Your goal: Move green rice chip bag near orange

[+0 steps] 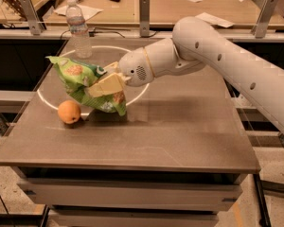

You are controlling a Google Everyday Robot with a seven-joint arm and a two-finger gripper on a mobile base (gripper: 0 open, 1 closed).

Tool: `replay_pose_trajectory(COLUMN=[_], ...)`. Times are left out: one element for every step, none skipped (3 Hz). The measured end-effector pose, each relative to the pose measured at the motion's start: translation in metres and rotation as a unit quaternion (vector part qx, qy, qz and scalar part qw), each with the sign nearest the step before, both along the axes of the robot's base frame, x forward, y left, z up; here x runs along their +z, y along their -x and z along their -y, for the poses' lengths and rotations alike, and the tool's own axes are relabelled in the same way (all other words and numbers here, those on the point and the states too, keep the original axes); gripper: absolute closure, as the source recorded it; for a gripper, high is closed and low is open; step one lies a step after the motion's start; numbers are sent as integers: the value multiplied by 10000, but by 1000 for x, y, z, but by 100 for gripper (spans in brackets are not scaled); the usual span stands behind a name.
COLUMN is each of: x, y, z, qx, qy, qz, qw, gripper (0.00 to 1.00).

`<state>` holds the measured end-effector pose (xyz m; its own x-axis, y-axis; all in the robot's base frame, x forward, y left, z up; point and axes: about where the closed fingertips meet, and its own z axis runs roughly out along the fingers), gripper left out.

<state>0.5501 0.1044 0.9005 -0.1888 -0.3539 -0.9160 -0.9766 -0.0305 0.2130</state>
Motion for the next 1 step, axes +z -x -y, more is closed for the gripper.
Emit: replay_pose_trajectory(x=[-5], y=[3], z=[-6], qx=[254], qy=[30], qz=[-86], qw=[9996], gripper=[36])
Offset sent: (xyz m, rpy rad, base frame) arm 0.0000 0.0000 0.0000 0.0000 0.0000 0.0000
